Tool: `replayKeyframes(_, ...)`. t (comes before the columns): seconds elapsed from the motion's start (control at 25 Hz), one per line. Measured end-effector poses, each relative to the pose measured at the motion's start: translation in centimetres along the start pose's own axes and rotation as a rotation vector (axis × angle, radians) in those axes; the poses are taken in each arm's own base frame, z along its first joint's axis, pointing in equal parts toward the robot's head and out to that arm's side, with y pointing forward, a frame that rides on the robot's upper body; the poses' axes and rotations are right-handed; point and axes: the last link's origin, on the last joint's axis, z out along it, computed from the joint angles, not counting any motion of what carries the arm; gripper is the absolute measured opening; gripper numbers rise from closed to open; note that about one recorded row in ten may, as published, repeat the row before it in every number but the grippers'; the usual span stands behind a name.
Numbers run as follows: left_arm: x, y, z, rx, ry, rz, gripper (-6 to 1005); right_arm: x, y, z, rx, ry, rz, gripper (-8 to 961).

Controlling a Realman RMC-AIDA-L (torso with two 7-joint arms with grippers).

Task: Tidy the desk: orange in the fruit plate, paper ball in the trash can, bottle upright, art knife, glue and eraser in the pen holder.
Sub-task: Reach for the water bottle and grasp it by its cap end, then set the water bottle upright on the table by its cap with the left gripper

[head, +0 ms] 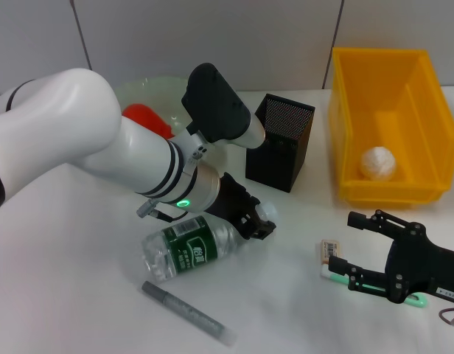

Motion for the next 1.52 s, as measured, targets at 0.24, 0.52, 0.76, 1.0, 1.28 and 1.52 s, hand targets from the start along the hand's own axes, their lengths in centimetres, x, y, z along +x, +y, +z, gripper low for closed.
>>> replayKeyframes(0.24,0.1,0.1,-0.1,-0.004,0.000,0.005,474,0.0,0.0,0.0,0.001,-0.001,0.000,784)
replayKeyframes(0.52,0.7,0.2,-0.4,-0.009,-0.011,0.035,445,0.0,0.0,0.0,0.001,-0.001,0.000,783)
replayKeyframes(0.76,1.0,0.2,-0.6,-0.005,-0.017,0.051,445,0.0,0.0,0.0,0.001,-0.001,0.000,782)
replayKeyframes(1.0,1.6,0.1,-1.4,-0.017,0.002,0.042,445,0.0,-0.1,0.0,0.005,-0.003,0.002,780)
replayKeyframes(1.28,1.9,-0.5,-2.5,-0.032,0.016,0.014,445,-0.1,-0.1,0.0,0.004,-0.005,0.001,779)
replayKeyframes(1.52,2.1,-1.1,-3.7,-0.041,0.048,-0.014,445,-0.2,-0.2,0.1,0.008,-0.011,0.008,778)
